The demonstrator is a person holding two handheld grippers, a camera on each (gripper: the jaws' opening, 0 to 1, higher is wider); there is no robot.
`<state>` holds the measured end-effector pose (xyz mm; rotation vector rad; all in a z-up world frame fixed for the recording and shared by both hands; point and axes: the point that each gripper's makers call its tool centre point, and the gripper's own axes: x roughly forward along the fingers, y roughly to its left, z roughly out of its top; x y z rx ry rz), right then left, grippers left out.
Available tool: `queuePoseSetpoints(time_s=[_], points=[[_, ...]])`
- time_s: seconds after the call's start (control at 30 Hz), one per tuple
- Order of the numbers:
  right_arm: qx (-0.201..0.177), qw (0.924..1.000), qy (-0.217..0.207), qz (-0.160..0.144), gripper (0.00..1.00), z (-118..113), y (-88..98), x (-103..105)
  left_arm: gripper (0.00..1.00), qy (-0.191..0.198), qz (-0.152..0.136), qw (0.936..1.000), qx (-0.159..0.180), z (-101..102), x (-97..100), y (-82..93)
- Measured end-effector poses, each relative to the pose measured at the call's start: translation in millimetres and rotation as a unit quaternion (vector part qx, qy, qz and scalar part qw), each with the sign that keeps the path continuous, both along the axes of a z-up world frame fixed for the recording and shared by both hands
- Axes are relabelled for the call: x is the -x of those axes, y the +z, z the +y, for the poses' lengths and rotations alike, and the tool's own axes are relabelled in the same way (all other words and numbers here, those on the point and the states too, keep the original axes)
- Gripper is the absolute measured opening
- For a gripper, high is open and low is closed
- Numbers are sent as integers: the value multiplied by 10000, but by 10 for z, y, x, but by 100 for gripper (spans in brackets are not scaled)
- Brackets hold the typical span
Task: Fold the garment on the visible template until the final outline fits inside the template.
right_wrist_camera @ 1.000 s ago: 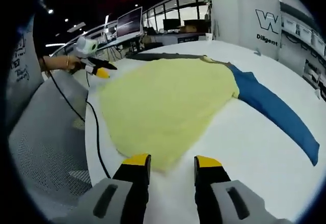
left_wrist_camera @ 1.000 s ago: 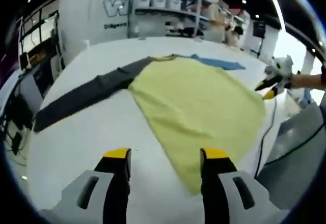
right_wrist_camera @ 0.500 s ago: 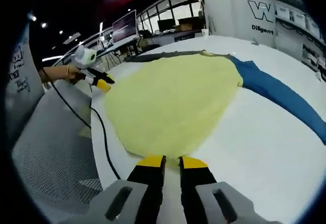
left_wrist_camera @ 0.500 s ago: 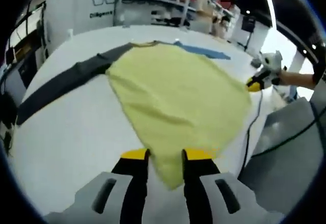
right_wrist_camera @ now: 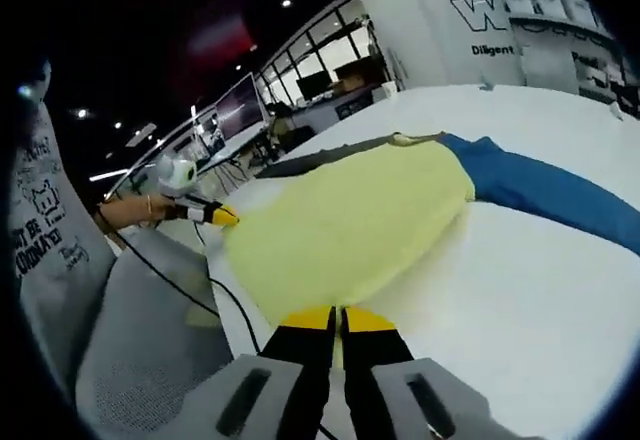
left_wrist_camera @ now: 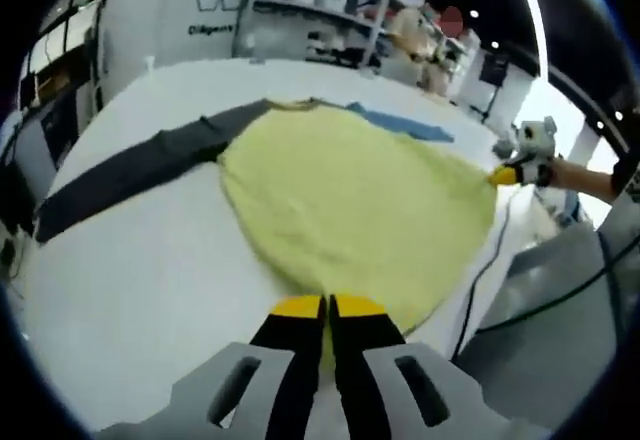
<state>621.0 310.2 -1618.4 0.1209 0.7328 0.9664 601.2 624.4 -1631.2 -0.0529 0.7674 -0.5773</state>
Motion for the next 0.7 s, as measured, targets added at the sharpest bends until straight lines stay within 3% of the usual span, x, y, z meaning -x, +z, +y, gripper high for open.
queuePoseSetpoints(time_s=[0.13, 0.27, 0.37, 0.57, 0.7], points=[[149, 9997, 11, 189, 0, -25, -76, 79, 0, 63, 111, 9999, 56, 8, 32, 49], [546, 9975, -92, 439, 0, -150, -374, 169, 0, 52, 516, 9985, -184, 90, 160, -158], [652, 9962, -215, 545, 0, -181, -490, 219, 0, 129, 665, 9973, -279, 127, 205, -244], [878, 9945, -94, 571, 0, -194, -631, 347, 0, -70, 845, 9942, -659, 154, 291, -371], [1039, 9932, 39, 521, 0, -240, -654, 405, 0, 15, 966, 9929, -699, 242, 321, -433]])
